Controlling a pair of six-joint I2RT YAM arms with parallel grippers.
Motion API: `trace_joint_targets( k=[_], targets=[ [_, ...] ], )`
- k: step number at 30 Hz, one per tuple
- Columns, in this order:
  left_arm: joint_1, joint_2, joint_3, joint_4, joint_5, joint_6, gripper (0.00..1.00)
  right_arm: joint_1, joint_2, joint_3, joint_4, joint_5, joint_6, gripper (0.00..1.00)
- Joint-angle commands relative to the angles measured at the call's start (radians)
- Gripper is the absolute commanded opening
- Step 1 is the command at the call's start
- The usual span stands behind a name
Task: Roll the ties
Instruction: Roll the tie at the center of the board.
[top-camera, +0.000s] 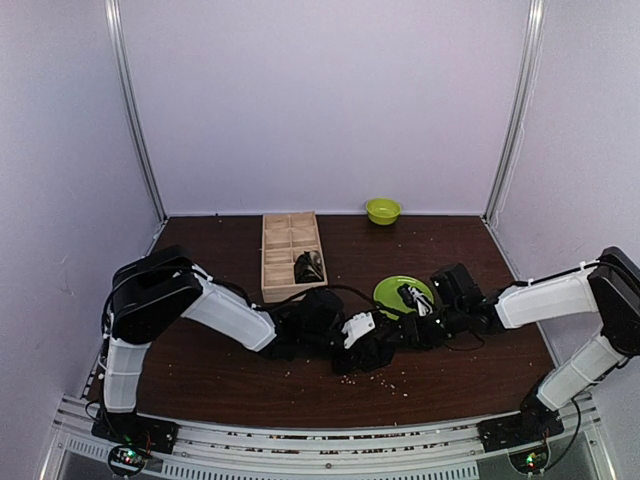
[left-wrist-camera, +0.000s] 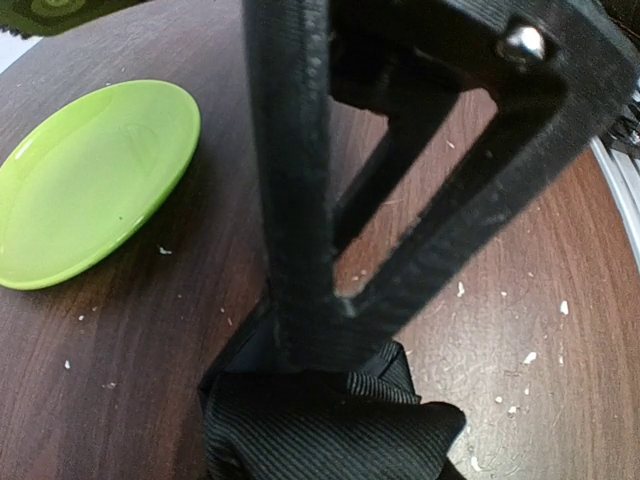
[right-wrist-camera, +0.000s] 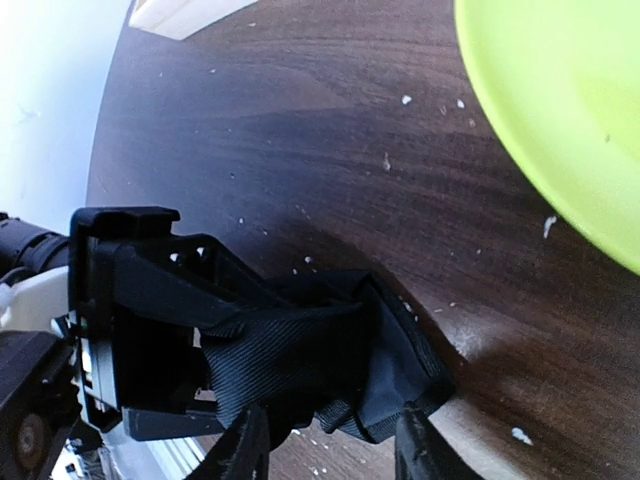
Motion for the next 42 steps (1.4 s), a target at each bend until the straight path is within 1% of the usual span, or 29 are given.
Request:
trace_joint_targets(
  k=[1, 4, 6, 9, 14, 18, 24, 28, 30, 32, 35, 39, 40, 42],
  targets=[
    [0.007, 0.048, -0.007, -0.129, -0.011, 0.022, 0.39, -0.038, 0.002, -0.001, -0.028, -0.028, 0.037, 0.51],
    [0.007, 0.046, -0.008, -0.128, -0.01, 0.022, 0.39, -0.043, 0.031, -0.011, -0.029, -0.027, 0.041, 0.64],
    [0.007, 0.046, -0.008, -0.129, -0.008, 0.023, 0.39, -0.044, 0.06, -0.008, -0.022, -0.033, 0.045, 0.67],
    [0.007, 0.046, -0.007, -0.132, -0.008, 0.026, 0.39, -0.042, 0.099, -0.014, 0.05, -0.068, 0.085, 0.69],
    [0.007, 0.041, -0.004, -0.156, -0.01, 0.037, 0.39, -0.016, 0.126, -0.016, 0.152, -0.15, 0.137, 0.69],
    [0.007, 0.042, -0.004, -0.157, -0.008, 0.041, 0.39, -0.005, 0.106, -0.027, 0.216, -0.176, 0.159, 0.65],
    [0.007, 0.043, -0.005, -0.158, -0.007, 0.042, 0.39, 0.009, 0.091, -0.034, 0.281, -0.204, 0.185, 0.67],
    [0.007, 0.043, -0.003, -0.159, -0.004, 0.043, 0.39, 0.024, 0.096, -0.014, 0.282, -0.2, 0.193, 0.68],
    [0.007, 0.044, -0.002, -0.16, -0.004, 0.044, 0.39, 0.026, 0.097, -0.002, 0.265, -0.187, 0.192, 0.65],
    [0.007, 0.044, -0.002, -0.162, -0.004, 0.044, 0.39, 0.027, 0.095, 0.018, 0.209, -0.162, 0.162, 0.61],
    [0.007, 0.044, -0.001, -0.164, -0.004, 0.047, 0.39, 0.032, 0.092, 0.05, 0.09, -0.11, 0.101, 0.52],
    [0.007, 0.044, 0.003, -0.172, -0.005, 0.053, 0.39, 0.033, 0.104, 0.065, 0.02, -0.066, 0.069, 0.4],
    [0.007, 0.044, 0.005, -0.174, -0.006, 0.054, 0.39, 0.034, 0.109, 0.069, 0.012, -0.061, 0.064, 0.38],
    [0.007, 0.044, 0.007, -0.183, -0.009, 0.057, 0.39, 0.036, 0.118, 0.075, -0.008, -0.049, 0.058, 0.37]
  ],
)
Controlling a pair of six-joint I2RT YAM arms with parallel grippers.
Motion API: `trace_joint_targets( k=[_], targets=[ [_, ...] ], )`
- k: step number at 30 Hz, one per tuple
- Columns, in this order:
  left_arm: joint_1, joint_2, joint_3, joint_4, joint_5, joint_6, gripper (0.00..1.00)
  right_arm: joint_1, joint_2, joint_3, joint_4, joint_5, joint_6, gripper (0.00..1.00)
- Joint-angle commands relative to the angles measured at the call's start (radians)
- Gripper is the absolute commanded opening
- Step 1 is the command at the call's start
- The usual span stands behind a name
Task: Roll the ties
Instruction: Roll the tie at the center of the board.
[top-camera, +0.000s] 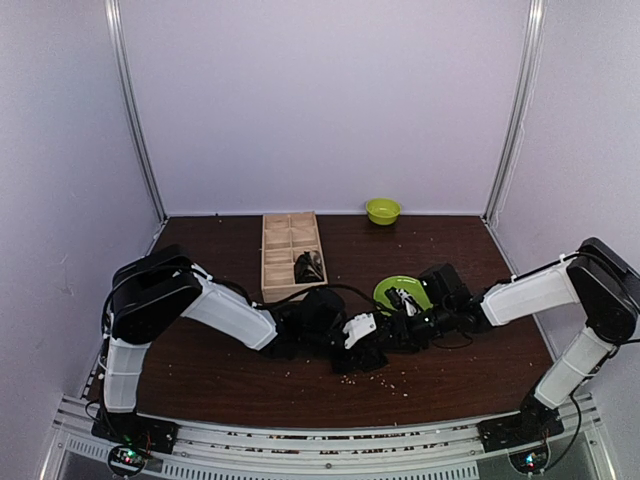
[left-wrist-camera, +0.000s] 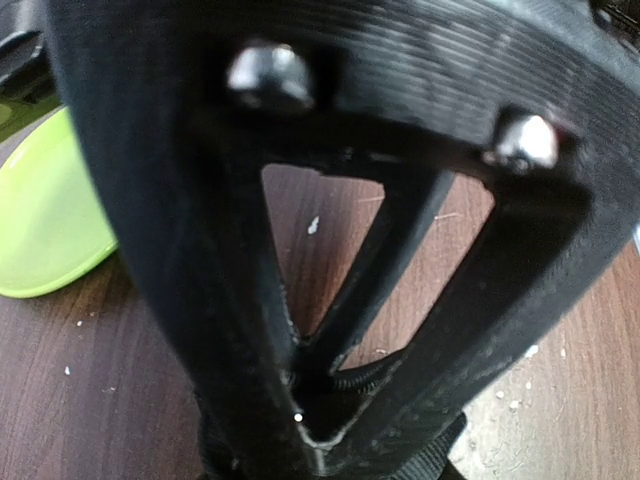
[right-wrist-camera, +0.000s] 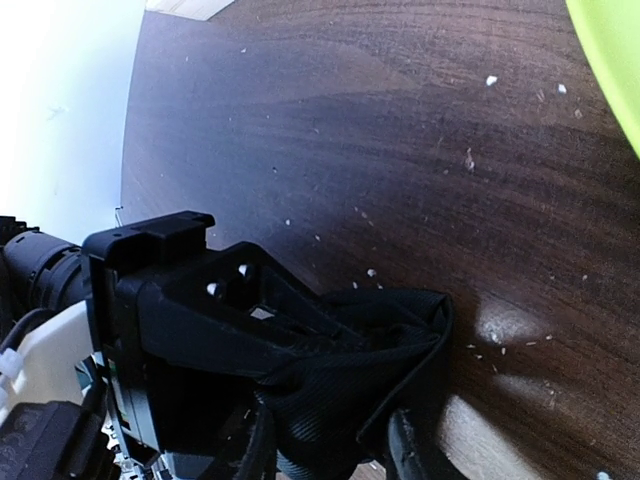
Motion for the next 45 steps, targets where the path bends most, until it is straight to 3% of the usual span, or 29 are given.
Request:
trace_joint_targets(
  k=[1, 4, 11, 14, 20, 24, 26, 30, 36, 38, 45],
  targets=[
    [0.007, 0.043, -0.008, -0.148, -0.015, 0.021, 0.39, 0.01, 0.013, 0.029, -0.096, 0.066, -0.045, 0.39],
    [0.007, 0.044, -0.005, -0.159, -0.015, 0.027, 0.4, 0.018, 0.019, 0.035, -0.097, 0.059, -0.043, 0.51],
    [0.007, 0.046, 0.006, -0.185, -0.023, 0.043, 0.4, 0.023, 0.028, 0.036, -0.067, 0.027, -0.014, 0.58],
    [0.006, 0.046, 0.011, -0.195, -0.024, 0.047, 0.4, 0.023, 0.036, 0.035, -0.061, 0.036, -0.011, 0.5],
    [0.006, 0.043, 0.01, -0.203, -0.028, 0.055, 0.4, 0.023, 0.055, 0.033, -0.077, 0.057, -0.021, 0.16],
    [0.006, 0.037, 0.011, -0.2, -0.03, 0.056, 0.44, 0.023, 0.056, 0.027, -0.084, 0.062, -0.028, 0.0],
    [0.006, 0.033, 0.012, -0.196, -0.033, 0.054, 0.49, 0.023, 0.054, 0.024, -0.091, 0.067, -0.033, 0.0],
    [0.007, 0.013, -0.005, -0.176, -0.048, 0.037, 0.7, 0.021, 0.043, 0.015, -0.085, 0.073, -0.035, 0.0],
    [0.009, -0.061, -0.107, -0.021, -0.079, 0.012, 0.87, 0.018, 0.011, -0.007, -0.057, 0.082, -0.031, 0.0],
    [0.009, -0.084, -0.15, 0.044, -0.097, -0.002, 0.97, 0.015, 0.003, -0.014, -0.043, 0.081, -0.027, 0.0],
    [0.012, -0.1, -0.202, 0.137, -0.13, -0.03, 0.98, 0.009, -0.019, -0.034, -0.003, 0.075, -0.012, 0.0]
  ],
)
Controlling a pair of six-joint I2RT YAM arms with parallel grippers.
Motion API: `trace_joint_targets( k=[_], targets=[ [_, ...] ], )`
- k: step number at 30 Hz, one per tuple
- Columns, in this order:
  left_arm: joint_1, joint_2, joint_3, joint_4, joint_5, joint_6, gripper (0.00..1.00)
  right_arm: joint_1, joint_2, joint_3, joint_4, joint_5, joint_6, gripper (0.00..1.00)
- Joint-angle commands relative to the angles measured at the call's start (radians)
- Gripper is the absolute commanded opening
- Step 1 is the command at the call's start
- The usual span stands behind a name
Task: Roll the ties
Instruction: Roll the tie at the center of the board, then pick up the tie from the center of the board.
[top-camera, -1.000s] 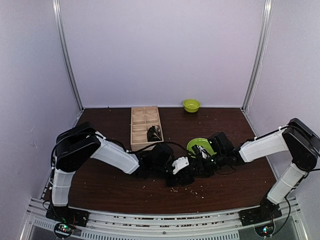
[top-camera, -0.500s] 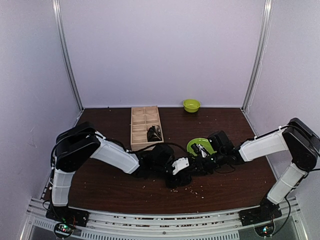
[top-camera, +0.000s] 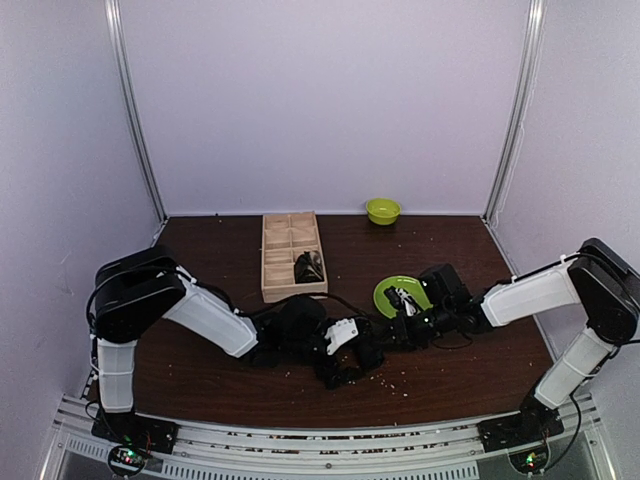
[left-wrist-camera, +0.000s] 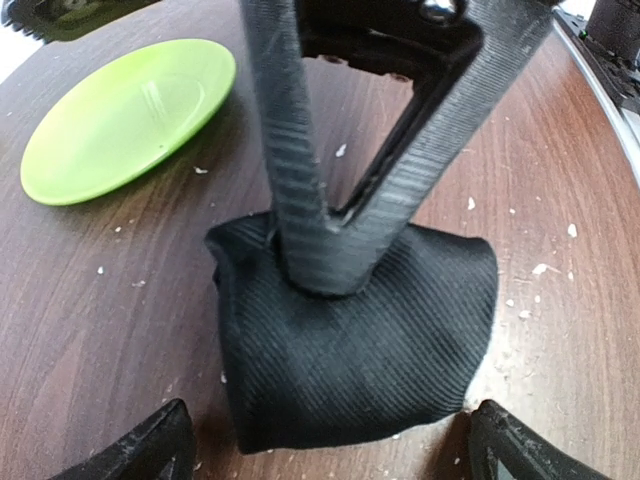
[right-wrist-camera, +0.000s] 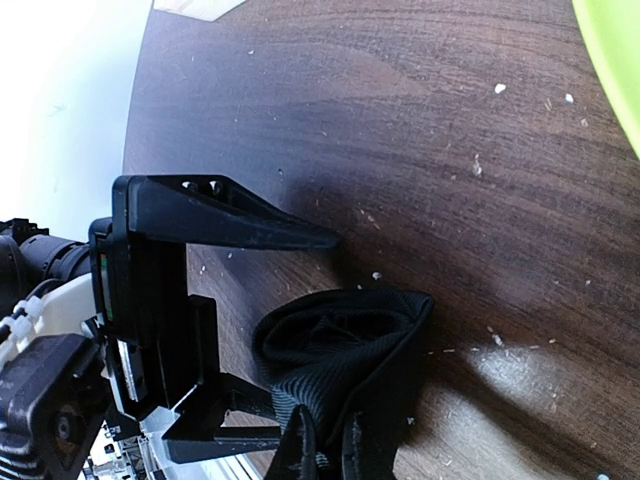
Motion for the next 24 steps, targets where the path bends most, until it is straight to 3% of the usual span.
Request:
trace_joint_targets(
  k=[1, 11, 13, 15, 17, 19, 22, 24],
  targets=[
    [0.008, 0.004, -0.01, 0.051, -0.037, -0.019, 0.98, -0.002, -0.013, -0.036, 0.0, 0.045, 0.01, 0.0],
    [-0.015, 0.105, 0.076, 0.13, 0.02, -0.041, 0.84, -0.002, 0.002, -0.051, 0.066, 0.048, 0.06, 0.0],
    [-0.023, 0.12, 0.088, 0.127, 0.021, -0.038, 0.74, -0.004, 0.0, -0.051, 0.07, 0.05, 0.065, 0.0],
    [-0.027, 0.119, 0.082, 0.128, 0.002, -0.035, 0.57, -0.003, -0.006, -0.051, 0.073, 0.052, 0.068, 0.0],
    [-0.026, 0.101, 0.056, 0.145, -0.023, -0.036, 0.49, -0.005, -0.014, -0.054, 0.072, 0.057, 0.068, 0.0],
    [-0.025, 0.069, 0.025, 0.156, -0.044, -0.036, 0.58, -0.008, -0.021, -0.059, 0.074, 0.057, 0.071, 0.0],
    [-0.024, 0.003, -0.045, 0.194, -0.072, -0.054, 0.88, -0.014, -0.035, -0.06, 0.076, 0.053, 0.07, 0.0],
    [-0.02, -0.05, -0.095, 0.212, -0.091, -0.074, 0.97, -0.016, -0.052, -0.062, 0.076, 0.049, 0.065, 0.0]
  ],
)
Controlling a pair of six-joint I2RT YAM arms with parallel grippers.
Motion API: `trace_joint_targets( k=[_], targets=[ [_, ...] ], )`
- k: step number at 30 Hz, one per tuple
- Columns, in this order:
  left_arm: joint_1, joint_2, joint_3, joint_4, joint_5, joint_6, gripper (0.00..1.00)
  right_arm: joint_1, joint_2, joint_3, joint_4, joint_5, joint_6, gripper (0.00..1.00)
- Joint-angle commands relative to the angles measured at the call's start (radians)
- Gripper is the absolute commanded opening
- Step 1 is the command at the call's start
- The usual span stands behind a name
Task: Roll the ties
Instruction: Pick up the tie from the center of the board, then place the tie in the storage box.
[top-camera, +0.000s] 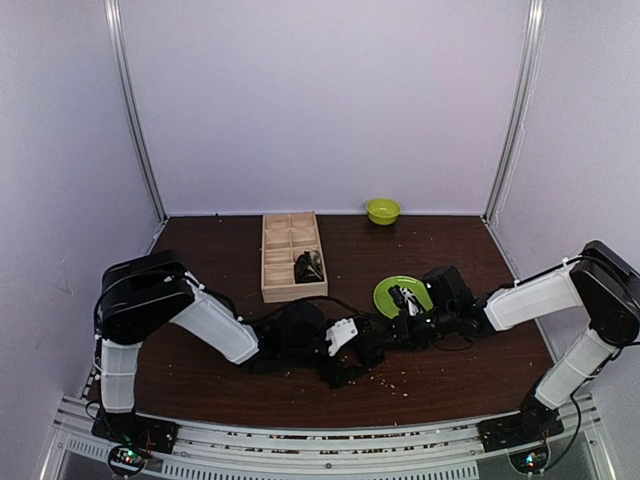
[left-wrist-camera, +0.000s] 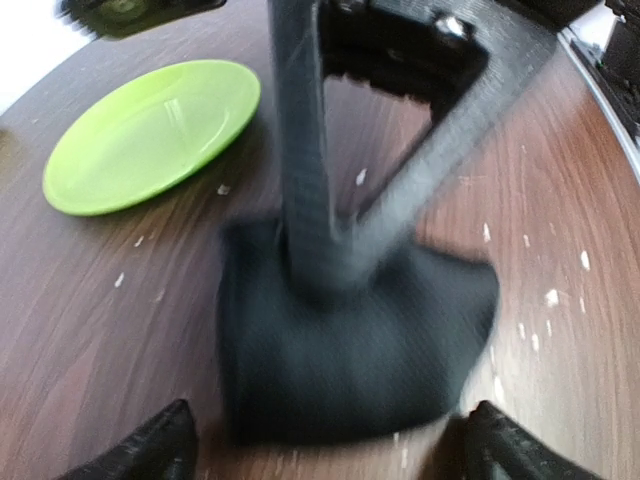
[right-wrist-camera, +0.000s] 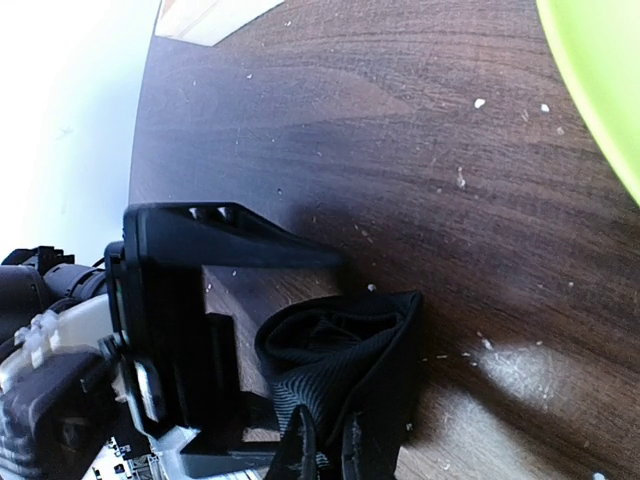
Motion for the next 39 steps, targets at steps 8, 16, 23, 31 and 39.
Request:
trace_joint_targets(
  k=[8, 16, 23, 31, 39],
  targets=[
    [0.087, -0.266, -0.256, 0.13, -0.05, -0.179, 0.98, -0.015, -0.145, 0.082, -0.197, 0.083, -0.155, 0.0],
    [0.172, -0.404, -0.422, 0.32, -0.045, -0.336, 0.98, -0.045, -0.222, 0.192, -0.266, 0.111, -0.238, 0.0],
    [0.222, -0.483, -0.516, 0.381, -0.101, -0.412, 0.98, -0.049, -0.163, 0.393, -0.367, 0.099, -0.359, 0.0],
    [0.311, -0.541, -0.543, 0.549, 0.044, -0.543, 0.98, -0.042, -0.14, 0.406, -0.162, 0.03, -0.269, 0.0],
    [0.351, -0.625, -0.524, 0.418, 0.09, -0.546, 0.98, 0.015, -0.038, 0.6, -0.241, 0.046, -0.388, 0.0]
  ],
)
